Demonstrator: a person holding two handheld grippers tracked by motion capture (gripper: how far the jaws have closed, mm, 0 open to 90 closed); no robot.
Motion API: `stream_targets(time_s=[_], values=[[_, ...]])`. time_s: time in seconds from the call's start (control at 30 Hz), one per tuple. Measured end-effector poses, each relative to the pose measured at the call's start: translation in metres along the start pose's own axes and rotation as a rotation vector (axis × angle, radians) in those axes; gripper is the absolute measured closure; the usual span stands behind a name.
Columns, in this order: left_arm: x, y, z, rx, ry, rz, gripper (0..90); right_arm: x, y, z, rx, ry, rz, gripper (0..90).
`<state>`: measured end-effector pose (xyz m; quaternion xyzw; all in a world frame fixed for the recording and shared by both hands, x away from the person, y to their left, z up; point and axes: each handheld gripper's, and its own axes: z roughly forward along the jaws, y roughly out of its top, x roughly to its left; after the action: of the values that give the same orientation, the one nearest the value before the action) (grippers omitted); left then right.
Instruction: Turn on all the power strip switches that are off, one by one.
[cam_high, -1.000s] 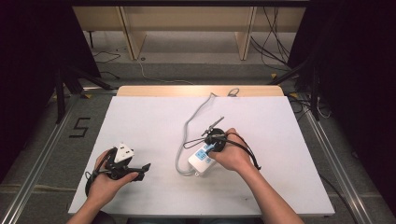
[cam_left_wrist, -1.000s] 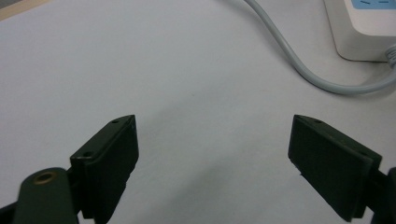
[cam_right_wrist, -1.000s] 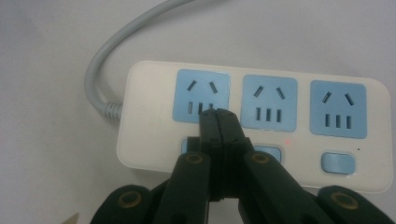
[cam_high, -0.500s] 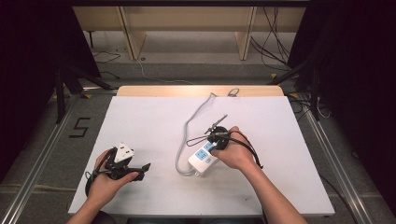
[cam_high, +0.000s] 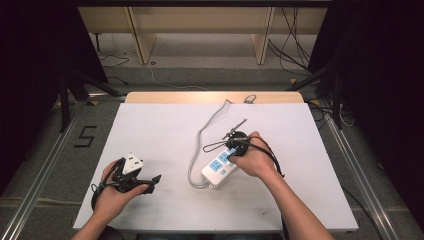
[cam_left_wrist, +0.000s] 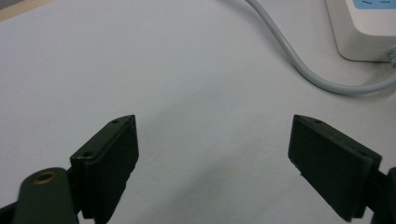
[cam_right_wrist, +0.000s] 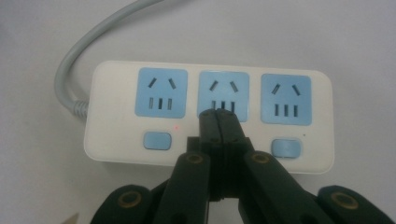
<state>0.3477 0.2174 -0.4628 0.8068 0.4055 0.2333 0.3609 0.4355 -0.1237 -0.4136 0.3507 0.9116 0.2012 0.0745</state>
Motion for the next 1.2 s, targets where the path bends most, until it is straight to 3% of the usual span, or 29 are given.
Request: stream_targets(time_s=[1.2], values=[[0.0,0.0,0.0,0.0,0.006,0.007,15.9,-0.034,0.0,-0.007,-0.008,-0.064,0.066,90.0]])
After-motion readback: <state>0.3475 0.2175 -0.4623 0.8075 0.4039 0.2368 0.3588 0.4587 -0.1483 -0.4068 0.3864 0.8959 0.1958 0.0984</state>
